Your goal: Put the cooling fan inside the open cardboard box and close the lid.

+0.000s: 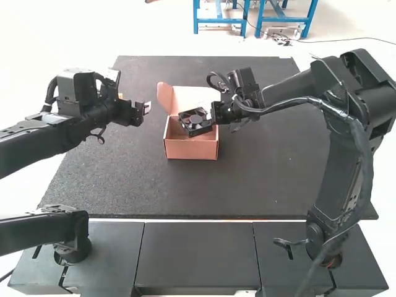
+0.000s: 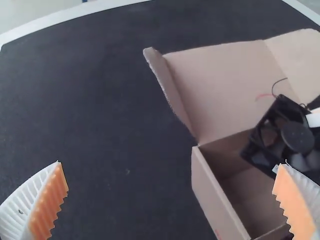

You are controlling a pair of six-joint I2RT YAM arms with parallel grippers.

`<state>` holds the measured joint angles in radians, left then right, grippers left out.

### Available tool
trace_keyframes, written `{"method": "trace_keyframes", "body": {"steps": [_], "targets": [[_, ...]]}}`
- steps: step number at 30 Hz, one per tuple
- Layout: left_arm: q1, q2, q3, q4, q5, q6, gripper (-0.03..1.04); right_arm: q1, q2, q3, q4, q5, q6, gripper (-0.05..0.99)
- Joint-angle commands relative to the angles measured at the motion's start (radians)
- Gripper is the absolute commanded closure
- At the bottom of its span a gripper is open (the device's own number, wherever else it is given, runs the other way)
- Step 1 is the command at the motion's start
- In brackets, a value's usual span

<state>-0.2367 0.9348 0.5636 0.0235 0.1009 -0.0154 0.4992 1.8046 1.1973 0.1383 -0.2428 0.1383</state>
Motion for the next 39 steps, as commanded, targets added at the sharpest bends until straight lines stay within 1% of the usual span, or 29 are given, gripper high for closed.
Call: {"method": "trace_keyframes", "body": {"steps": [1, 14, 24, 26, 27, 29, 30, 37, 38, 39], "targets": [[-0.003, -0.021, -0.007, 0.006, -0.007, 0.005, 0.04, -0.001, 0.009, 0.016, 0.018, -0.009, -0.003, 0.96], [-0.001, -0.021, -0.019, 0.007, -0.007, 0.005, 0.04, 0.062, 0.006, -0.027, 0.018, -0.010, 0.012, 0.95], [-0.001, -0.030, -0.019, -0.005, -0.007, 0.005, 0.04, 0.070, -0.011, -0.061, 0.017, -0.007, 0.007, 0.95], [-0.001, -0.042, -0.021, -0.010, -0.007, 0.005, 0.04, 0.071, -0.014, -0.067, 0.017, -0.006, 0.003, 0.87], [-0.001, -0.045, -0.024, -0.011, -0.007, 0.005, 0.04, 0.071, -0.014, -0.068, 0.015, -0.006, 0.003, 0.81], [-0.001, -0.057, -0.031, -0.016, -0.007, 0.005, 0.04, 0.071, -0.014, -0.068, 0.015, -0.004, 0.003, 0.74], [-0.001, -0.062, -0.034, -0.017, -0.007, 0.005, 0.04, 0.071, -0.017, -0.068, 0.015, -0.003, 0.004, 0.67], [-0.001, -0.097, -0.050, -0.022, -0.007, 0.005, 0.04, 0.079, -0.040, -0.074, 0.015, 0.002, 0.009, 0.53], [-0.001, -0.100, -0.051, -0.019, -0.007, 0.005, 0.04, 0.079, -0.047, -0.073, 0.015, 0.004, 0.009, 0.49], [-0.001, -0.100, -0.054, -0.013, -0.007, 0.005, 0.04, 0.079, -0.056, -0.071, 0.015, 0.005, 0.009, 0.44]]}}
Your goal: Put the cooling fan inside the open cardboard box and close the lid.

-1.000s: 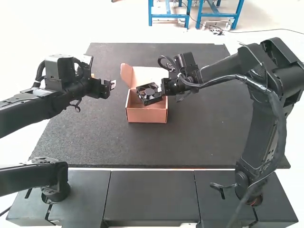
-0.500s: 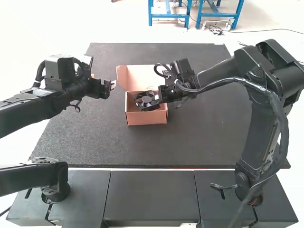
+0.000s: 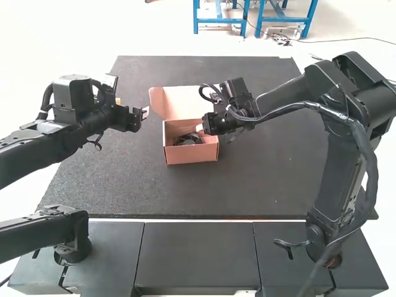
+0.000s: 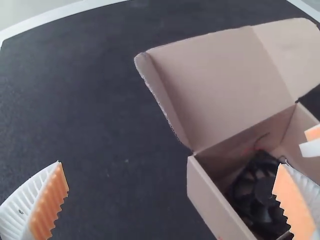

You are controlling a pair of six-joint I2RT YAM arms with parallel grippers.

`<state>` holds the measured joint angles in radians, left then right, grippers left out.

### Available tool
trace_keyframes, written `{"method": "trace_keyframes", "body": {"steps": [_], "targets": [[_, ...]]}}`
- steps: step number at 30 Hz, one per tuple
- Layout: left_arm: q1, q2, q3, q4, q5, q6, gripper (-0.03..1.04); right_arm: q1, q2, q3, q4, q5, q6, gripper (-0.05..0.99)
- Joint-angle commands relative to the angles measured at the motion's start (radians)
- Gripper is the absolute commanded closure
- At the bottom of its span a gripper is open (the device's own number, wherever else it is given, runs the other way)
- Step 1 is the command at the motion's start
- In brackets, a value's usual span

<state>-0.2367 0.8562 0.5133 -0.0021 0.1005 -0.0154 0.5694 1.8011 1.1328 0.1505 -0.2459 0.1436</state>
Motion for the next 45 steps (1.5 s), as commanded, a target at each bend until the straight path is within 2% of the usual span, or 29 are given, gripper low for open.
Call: {"method": "trace_keyframes", "body": {"steps": [1, 3, 4, 8, 10, 12, 18, 25, 34, 37, 39, 44, 45], "targets": [[-0.001, -0.022, -0.009, 0.024, -0.008, 0.005, 0.04, 0.007, -0.060, -0.002, 0.004, 0.010, 0.004, 0.40], [0.000, -0.022, -0.018, 0.068, -0.019, 0.005, 0.04, 0.003, -0.082, 0.010, 0.003, 0.013, 0.004, 0.34], [0.000, -0.022, -0.021, 0.113, -0.045, 0.005, 0.04, 0.003, -0.094, 0.021, 0.003, 0.013, 0.002, 0.30], [-0.003, 0.024, -0.010, 0.257, -0.082, 0.006, 0.04, -0.002, -0.146, 0.062, 0.003, 0.071, -0.029, 0.20], [-0.004, 0.087, 0.017, 0.281, -0.097, 0.005, 0.04, -0.006, -0.171, 0.088, 0.000, 0.097, -0.058, 0.18], [0.002, 0.144, 0.056, 0.278, -0.104, 0.003, 0.04, -0.019, -0.186, 0.107, -0.008, 0.146, -0.116, 0.16], [0.045, 0.210, 0.097, 0.320, -0.104, -0.006, 0.04, -0.134, -0.184, 0.087, -0.002, 0.151, -0.191, 0.13], [0.093, 0.210, 0.093, 0.307, -0.094, -0.006, 0.04, -0.197, -0.112, 0.062, 0.049, 0.128, -0.213, 0.14], [0.158, 0.195, 0.057, 0.312, -0.065, -0.006, 0.04, -0.186, -0.025, 0.154, 0.064, 0.114, -0.211, 0.15], [0.171, 0.196, 0.050, 0.310, -0.056, -0.006, 0.04, -0.186, -0.003, 0.186, 0.064, 0.114, -0.211, 0.23], [0.174, 0.196, 0.044, 0.315, -0.056, -0.006, 0.04, -0.186, 0.001, 0.199, 0.061, 0.108, -0.210, 0.25], [0.174, 0.196, 0.036, 0.313, -0.056, -0.006, 0.04, -0.186, 0.003, 0.200, 0.061, 0.096, -0.203, 0.40], [0.174, 0.195, 0.034, 0.315, -0.056, -0.006, 0.04, -0.186, 0.001, 0.199, 0.061, 0.091, -0.202, 0.40]]}}
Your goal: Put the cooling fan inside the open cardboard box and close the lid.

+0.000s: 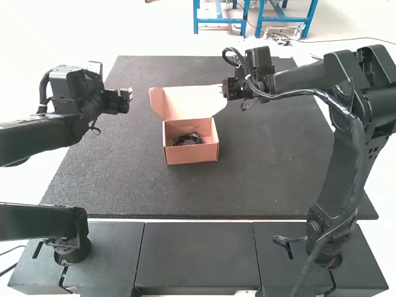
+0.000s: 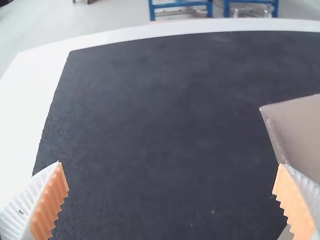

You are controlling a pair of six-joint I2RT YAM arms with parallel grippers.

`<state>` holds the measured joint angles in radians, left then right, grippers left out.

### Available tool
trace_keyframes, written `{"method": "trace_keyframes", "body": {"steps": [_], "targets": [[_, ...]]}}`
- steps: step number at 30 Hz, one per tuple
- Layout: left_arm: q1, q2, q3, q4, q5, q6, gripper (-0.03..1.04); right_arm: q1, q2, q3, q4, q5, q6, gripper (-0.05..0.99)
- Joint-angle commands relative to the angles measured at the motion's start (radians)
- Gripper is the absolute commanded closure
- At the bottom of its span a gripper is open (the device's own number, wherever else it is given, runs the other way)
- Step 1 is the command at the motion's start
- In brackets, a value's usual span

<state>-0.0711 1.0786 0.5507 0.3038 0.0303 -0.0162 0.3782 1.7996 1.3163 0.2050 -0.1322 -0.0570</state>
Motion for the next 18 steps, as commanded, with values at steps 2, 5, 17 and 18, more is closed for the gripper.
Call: {"method": "trace_keyframes", "body": {"steps": [2, 5, 17, 18], "targets": [[0.008, -0.026, -0.009, 0.009, 0.017, -0.005, 0.04, 0.005, 0.007, 0.011, 0.004, -0.035, 0.003, 0.40], [0.004, -0.026, -0.018, 0.017, 0.017, -0.005, 0.04, 0.004, 0.012, 0.003, 0.004, -0.043, 0.011, 0.40], [0.008, -0.028, -0.026, 0.021, 0.017, -0.005, 0.04, 0.007, 0.020, -0.012, 0.005, -0.060, 0.037, 0.82], [0.008, -0.026, -0.026, 0.023, 0.017, -0.005, 0.04, 0.005, 0.020, -0.014, 0.005, -0.061, 0.039, 0.88]]}}
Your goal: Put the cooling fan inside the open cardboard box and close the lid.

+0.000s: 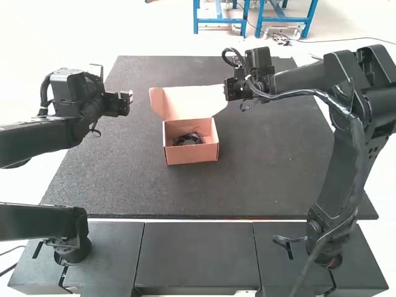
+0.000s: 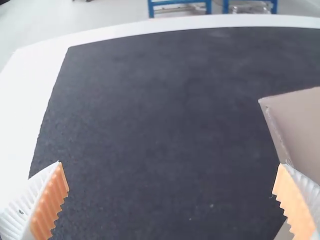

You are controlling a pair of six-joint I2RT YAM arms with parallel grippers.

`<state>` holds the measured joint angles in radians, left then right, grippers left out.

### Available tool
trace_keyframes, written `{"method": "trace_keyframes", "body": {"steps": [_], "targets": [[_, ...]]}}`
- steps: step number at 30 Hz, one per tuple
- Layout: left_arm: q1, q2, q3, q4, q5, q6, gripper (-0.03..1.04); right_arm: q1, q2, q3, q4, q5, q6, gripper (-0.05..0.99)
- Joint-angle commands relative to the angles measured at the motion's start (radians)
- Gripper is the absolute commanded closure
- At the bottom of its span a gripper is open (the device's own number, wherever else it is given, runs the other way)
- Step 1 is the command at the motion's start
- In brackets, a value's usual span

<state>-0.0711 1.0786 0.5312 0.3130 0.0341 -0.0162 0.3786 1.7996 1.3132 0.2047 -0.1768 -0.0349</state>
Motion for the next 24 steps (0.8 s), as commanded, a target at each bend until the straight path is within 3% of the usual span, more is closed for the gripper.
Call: {"method": "trace_keyframes", "body": {"steps": [1, 11, 18, 24], "targets": [[0.008, -0.026, -0.007, 0.018, 0.013, -0.005, 0.04, 0.005, 0.020, -0.011, 0.005, -0.018, 0.021, 0.91], [-0.010, 0.023, 0.026, 0.066, 0.016, -0.008, 0.04, 0.005, -0.005, -0.040, -0.002, -0.027, 0.021, 0.96], [-0.052, 0.136, 0.087, 0.060, 0.058, -0.116, 0.04, 0.005, -0.039, -0.066, -0.002, -0.046, 0.021, 0.96], [-0.095, 0.233, 0.108, 0.118, 0.059, -0.131, 0.04, 0.005, -0.060, -0.085, -0.002, -0.062, 0.021, 0.96]]}}
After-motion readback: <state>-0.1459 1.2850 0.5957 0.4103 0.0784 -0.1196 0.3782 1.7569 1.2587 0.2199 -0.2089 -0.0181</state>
